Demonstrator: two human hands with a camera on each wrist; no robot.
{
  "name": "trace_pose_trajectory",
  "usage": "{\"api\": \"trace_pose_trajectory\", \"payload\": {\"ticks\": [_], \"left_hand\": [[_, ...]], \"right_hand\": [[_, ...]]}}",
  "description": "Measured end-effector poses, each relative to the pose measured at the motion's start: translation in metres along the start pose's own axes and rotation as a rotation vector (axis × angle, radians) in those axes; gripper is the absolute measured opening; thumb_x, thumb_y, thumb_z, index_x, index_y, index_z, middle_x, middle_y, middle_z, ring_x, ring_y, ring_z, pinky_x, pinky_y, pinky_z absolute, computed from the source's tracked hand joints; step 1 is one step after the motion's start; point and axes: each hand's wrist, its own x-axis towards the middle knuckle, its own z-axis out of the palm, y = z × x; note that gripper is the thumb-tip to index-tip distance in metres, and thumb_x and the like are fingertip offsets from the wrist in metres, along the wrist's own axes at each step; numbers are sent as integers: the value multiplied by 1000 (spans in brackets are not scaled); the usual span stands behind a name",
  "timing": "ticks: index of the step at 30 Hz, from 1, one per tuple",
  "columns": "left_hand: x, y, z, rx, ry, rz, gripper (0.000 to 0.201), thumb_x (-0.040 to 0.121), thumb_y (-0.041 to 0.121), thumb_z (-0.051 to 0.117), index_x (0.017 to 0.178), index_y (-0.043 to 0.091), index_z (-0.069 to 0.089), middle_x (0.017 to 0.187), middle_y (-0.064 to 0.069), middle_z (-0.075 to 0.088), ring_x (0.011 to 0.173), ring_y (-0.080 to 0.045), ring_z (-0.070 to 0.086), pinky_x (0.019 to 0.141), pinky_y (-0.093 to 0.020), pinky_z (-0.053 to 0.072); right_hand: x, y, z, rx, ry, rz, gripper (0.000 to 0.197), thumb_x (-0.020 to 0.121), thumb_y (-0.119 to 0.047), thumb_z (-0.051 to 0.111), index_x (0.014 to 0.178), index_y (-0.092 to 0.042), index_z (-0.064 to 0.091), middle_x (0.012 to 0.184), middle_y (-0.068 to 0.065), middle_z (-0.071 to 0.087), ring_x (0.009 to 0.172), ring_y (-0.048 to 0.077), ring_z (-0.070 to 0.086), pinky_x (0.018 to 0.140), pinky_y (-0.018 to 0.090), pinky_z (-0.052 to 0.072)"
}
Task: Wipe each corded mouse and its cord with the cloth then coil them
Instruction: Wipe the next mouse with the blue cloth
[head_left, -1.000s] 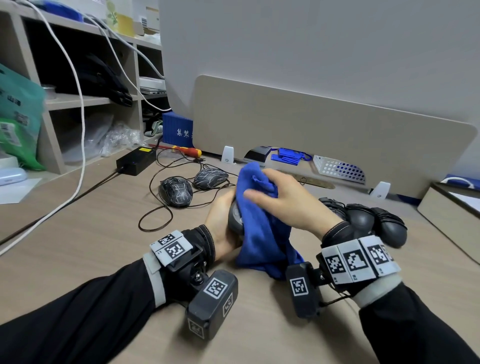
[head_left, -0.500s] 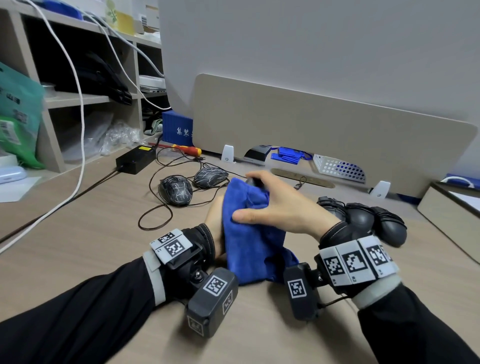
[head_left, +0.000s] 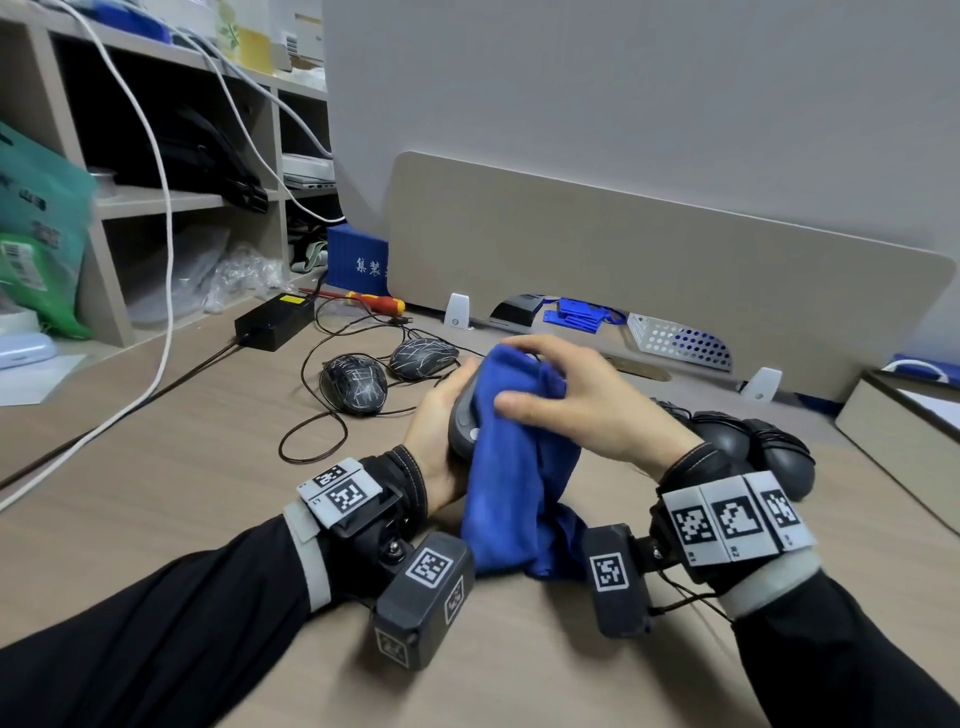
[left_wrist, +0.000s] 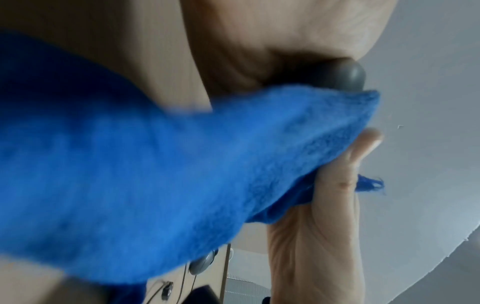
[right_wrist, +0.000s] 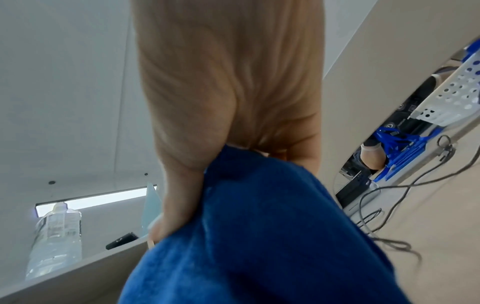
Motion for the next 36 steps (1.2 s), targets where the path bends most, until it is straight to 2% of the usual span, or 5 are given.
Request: {"api": "trace_pose_trajectory", "payload": {"ticks": [5,13,25,29,36], "left_hand": [[-3,-2,3,-22,3,-36,55,100,51,42,109,9,77,115,-16,71,101,-27,71,84,-34,57],[2,3,-7,15,4,-14,56,96,51,45,86,7,78,87,-15,73,73,-25,71,66,-29,58],[0,-1,-1,3,45,16,62,85,54,65,127,9,67,129,-14,65,113,-29,63,107,-41,44],[5,3,-8,61,121,61,40,81,49,63,98,13,72,86,-7,69,68,-24,62,55,-25,42],[10,1,-8,120,200,80,31,92,47,58,98,18,68,85,-3,70,63,-17,64,51,-23,41]], "right_hand": [[5,10,3,1,261,-23,33,98,-13,58,69,-28,56,57,-19,51,60,4,44,62,27,37],[-2,-3,10,-47,-67,98,81,76,-43,83,145,-30,42,133,-20,51,120,-7,47,97,10,35],[2,6,-24,-111,525,69,7,90,-14,65,89,-19,70,84,-7,69,83,13,62,77,29,47],[1,13,-36,2,587,220,23,85,-19,68,85,3,62,70,-4,57,68,12,52,66,28,41],[0,-3,-21,488,227,337,17,91,-13,69,79,-6,60,75,10,60,66,18,59,58,26,51]]}}
